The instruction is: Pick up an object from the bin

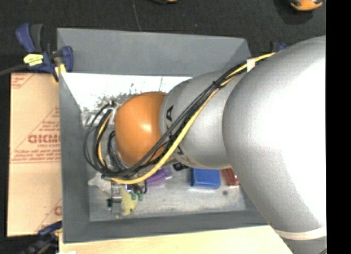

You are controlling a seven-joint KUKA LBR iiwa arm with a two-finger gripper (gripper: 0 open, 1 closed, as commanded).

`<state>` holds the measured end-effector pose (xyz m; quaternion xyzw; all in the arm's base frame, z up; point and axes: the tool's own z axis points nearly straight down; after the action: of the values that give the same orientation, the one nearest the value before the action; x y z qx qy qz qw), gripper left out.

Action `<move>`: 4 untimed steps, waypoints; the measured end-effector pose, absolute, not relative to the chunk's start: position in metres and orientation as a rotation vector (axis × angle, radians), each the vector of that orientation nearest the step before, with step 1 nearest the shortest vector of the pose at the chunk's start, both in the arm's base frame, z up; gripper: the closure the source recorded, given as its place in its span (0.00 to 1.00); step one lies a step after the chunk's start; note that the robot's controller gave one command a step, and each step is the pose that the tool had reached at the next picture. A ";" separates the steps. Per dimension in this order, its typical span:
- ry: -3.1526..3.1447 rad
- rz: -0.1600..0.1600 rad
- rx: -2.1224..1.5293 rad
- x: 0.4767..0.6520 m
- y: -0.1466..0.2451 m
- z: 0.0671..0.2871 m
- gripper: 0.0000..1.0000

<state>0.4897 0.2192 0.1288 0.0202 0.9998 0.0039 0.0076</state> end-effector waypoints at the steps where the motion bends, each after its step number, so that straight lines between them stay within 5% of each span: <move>1: 3.122 0.008 0.259 0.486 0.210 0.066 0.00; 2: 3.082 0.022 0.501 0.491 0.209 0.070 1.00; 3: 3.082 0.022 0.503 0.491 0.209 0.070 1.00; 4: 3.091 0.012 0.505 0.488 0.208 0.097 1.00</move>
Offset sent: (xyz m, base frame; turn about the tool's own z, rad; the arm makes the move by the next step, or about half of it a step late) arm 0.0006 -0.0089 -0.0588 0.2813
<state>0.4878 0.2078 0.0966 0.1612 0.9869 0.0040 0.0047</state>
